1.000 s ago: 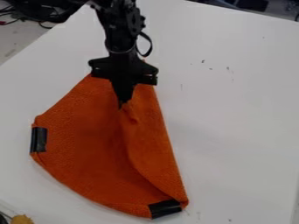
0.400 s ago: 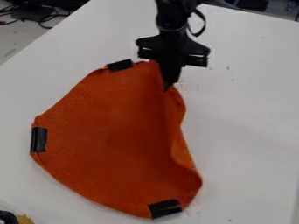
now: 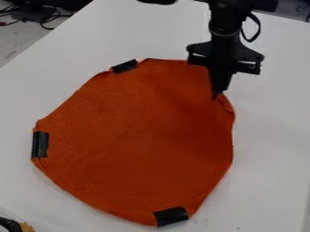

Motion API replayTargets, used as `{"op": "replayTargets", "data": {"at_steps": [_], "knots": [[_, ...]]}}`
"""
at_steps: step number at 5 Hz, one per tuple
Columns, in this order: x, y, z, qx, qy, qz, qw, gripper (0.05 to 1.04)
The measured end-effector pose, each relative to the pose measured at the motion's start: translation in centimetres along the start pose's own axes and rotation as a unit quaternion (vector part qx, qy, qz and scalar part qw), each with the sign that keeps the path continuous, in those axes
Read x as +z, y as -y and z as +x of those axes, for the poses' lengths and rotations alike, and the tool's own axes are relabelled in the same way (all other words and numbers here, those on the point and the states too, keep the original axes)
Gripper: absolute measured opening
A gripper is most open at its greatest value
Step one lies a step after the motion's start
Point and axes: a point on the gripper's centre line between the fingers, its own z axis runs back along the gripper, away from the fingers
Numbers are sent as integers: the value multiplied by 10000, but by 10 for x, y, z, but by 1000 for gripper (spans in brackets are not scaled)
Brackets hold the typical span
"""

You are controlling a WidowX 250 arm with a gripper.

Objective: Unfold the cloth from left to right

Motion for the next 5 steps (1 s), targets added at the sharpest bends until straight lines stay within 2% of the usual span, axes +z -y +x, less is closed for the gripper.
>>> {"op": "replayTargets", "data": {"at_steps": [2, 3, 4, 5], "knots": [[-40, 20, 6, -99, -262, -594, 9978, 80], [-56, 22, 15, -95, -332, -742, 9966, 235], [-57, 24, 22, -166, -348, -755, 9964, 482], [-56, 30, 23, -193, -313, -685, 9970, 771]]}}
